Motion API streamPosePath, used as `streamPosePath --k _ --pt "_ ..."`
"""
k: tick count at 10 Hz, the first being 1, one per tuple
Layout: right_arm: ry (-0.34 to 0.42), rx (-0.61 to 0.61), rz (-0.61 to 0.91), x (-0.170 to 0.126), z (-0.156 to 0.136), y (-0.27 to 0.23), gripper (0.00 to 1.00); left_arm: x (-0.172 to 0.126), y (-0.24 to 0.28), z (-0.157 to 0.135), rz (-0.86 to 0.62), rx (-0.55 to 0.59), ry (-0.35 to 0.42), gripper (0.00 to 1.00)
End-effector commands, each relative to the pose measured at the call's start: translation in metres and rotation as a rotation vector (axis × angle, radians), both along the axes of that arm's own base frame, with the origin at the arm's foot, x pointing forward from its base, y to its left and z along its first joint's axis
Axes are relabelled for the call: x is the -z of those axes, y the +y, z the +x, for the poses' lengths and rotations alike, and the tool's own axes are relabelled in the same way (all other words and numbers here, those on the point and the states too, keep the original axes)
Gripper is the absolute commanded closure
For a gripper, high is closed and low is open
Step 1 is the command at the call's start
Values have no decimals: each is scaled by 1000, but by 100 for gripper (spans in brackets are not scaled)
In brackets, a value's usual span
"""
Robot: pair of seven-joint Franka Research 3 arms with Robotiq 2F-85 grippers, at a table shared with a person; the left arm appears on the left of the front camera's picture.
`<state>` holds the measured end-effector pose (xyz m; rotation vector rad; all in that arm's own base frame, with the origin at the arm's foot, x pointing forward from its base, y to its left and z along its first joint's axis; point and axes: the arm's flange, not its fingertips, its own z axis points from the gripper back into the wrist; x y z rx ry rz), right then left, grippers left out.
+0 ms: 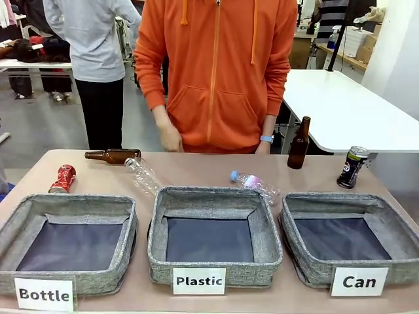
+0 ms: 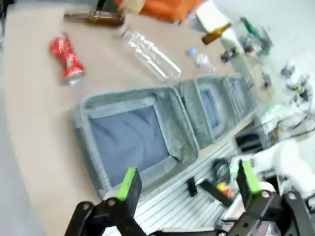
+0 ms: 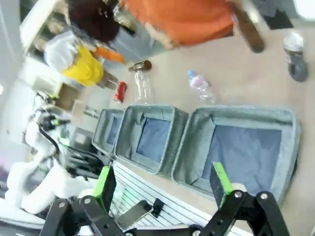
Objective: Sort the can waste into the basket.
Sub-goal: Pick up the can waste from the table and place it in the right Fabric basket.
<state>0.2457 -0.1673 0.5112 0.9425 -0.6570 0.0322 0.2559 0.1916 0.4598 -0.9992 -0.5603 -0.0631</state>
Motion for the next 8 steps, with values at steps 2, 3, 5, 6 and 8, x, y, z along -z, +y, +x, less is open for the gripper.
streamPosePath --k 2,3,5,6,8 --pt "106 174 278 129 -23 -31 0 67 17 44 -460 -232 24 0" --pt "160 251 299 145 -23 -39 0 73 1 53 -481 -266 -32 0" --pt "153 213 267 120 -28 -92 0 67 38 9 -296 -191 86 0" --pt "153 213 267 120 -28 -92 0 67 38 9 -296 -191 86 0" --pt "153 213 267 120 -28 -92 0 67 38 9 -296 -191 86 0"
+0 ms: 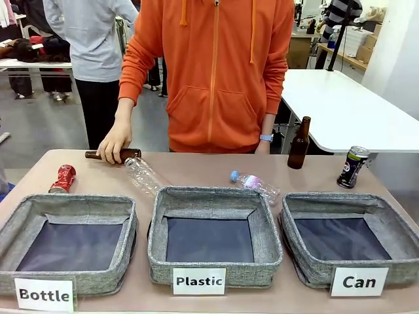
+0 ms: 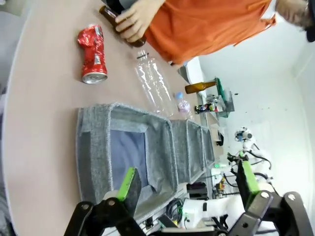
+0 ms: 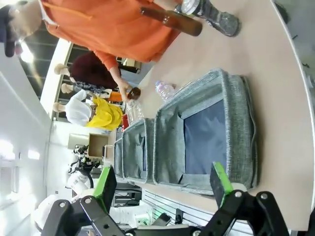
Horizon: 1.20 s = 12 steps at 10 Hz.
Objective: Sort the can waste into the basket.
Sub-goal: Pick up the can waste from the table and place it in the right Fabric basket.
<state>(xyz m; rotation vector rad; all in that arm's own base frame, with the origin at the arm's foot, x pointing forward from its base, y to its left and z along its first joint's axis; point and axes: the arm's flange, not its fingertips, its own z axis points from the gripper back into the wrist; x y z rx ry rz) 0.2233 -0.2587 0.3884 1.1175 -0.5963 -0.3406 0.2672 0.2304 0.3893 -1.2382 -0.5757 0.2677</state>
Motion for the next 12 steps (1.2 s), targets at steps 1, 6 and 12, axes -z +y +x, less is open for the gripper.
streamPosePath --k 1,6,12 --pt "-32 1 -10 -3 -6 -1 0 -4 -1 -2 22 8 -26 0" --pt "-160 101 -552 -21 66 28 0 -4 -1 -2 22 8 -26 0" --pt "-223 -90 -846 -38 130 76 0 -4 -1 -2 22 8 -26 0"
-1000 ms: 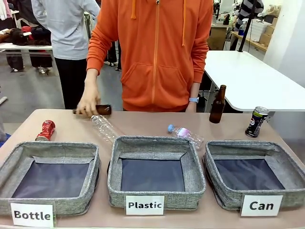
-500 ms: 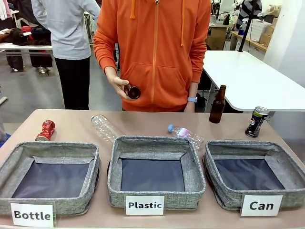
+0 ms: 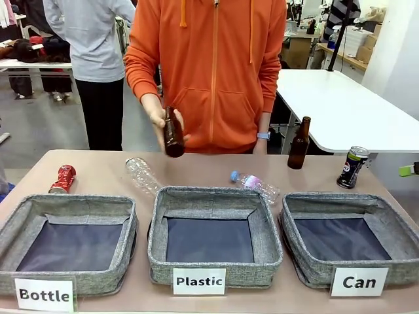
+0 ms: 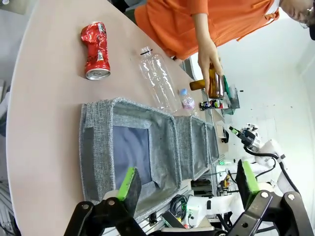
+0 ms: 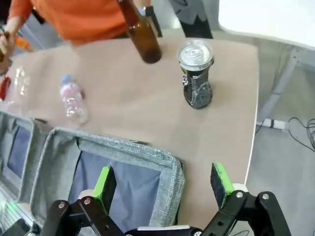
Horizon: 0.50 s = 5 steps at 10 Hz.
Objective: Sort the can waste into the basket.
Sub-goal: Pick up the can waste from the table and place it in the right Fabric basket.
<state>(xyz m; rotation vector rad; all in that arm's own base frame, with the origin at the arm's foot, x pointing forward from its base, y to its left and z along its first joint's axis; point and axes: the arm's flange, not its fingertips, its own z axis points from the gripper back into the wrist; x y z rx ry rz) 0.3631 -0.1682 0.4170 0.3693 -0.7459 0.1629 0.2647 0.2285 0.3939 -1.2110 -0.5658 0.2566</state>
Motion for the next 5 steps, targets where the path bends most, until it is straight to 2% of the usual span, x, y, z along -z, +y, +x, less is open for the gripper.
streamPosePath --k 1,2,3,4,5 --pt "-28 42 9 -10 -10 -15 0 1 1 1 -7 1 -34 0" --pt "0 0 0 0 0 0 0 1 1 1 -7 1 -34 0" --pt "-13 -123 -85 9 10 6 0 0 0 0 0 0 0 0" --pt "-34 -172 -111 22 28 6 0 -42 5 -27 -158 26 -52 0" --pt "-88 -210 -125 33 41 0 0 -70 19 -49 -131 46 -51 0"
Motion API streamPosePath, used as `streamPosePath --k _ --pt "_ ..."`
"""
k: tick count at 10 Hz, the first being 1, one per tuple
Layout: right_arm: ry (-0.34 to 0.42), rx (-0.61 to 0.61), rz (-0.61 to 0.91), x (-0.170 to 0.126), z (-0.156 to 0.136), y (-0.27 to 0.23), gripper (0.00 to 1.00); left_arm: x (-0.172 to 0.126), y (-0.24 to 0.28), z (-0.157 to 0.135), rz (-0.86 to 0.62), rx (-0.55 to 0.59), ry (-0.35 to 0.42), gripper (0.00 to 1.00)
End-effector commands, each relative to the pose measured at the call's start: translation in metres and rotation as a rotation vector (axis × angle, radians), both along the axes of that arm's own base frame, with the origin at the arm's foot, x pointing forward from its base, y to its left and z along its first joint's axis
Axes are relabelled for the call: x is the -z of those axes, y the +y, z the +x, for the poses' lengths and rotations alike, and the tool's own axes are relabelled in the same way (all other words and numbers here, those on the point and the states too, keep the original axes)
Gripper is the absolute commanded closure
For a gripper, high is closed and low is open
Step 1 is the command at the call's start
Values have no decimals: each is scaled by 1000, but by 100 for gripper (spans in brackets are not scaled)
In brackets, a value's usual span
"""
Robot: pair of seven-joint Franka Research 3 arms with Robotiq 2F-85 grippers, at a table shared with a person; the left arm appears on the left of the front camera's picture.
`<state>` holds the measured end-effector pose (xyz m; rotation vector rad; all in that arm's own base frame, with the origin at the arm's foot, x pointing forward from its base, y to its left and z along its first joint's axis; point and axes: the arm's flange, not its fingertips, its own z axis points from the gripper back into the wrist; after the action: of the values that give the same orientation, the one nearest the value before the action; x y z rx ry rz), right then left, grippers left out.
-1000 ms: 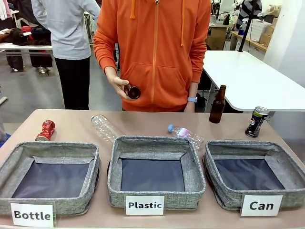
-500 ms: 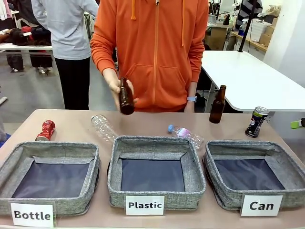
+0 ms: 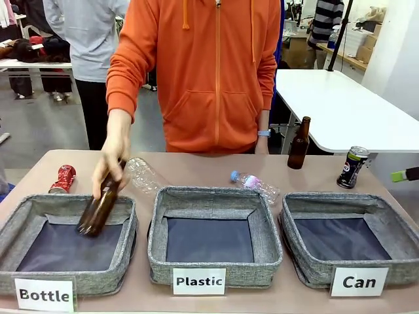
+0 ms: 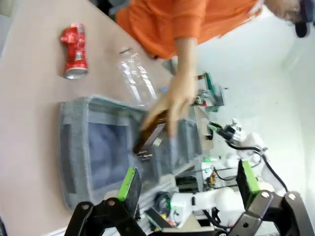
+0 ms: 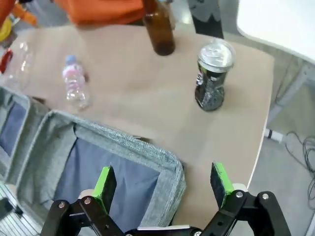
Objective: Sort the can waste into the basket.
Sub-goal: Pick up the can waste from the table and place it in the right Fabric basket.
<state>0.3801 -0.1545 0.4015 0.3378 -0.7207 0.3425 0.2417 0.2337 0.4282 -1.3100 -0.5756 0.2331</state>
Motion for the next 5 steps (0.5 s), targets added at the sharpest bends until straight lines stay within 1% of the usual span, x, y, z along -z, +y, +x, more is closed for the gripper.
streamPosePath --k 1,2,3,4,5 --pt "-117 -108 -48 24 34 -13 0 -51 32 -42 -17 17 80 0" --pt "-102 -128 -63 32 46 -9 0 -62 50 -56 36 37 70 0" --pt "-112 -135 -56 40 57 -12 0 -64 61 -68 32 50 61 0" --pt "-105 -137 -42 50 67 -14 0 -59 71 -80 23 72 79 0" --pt "-100 -121 -44 60 77 -18 0 -55 73 -84 25 73 83 0"
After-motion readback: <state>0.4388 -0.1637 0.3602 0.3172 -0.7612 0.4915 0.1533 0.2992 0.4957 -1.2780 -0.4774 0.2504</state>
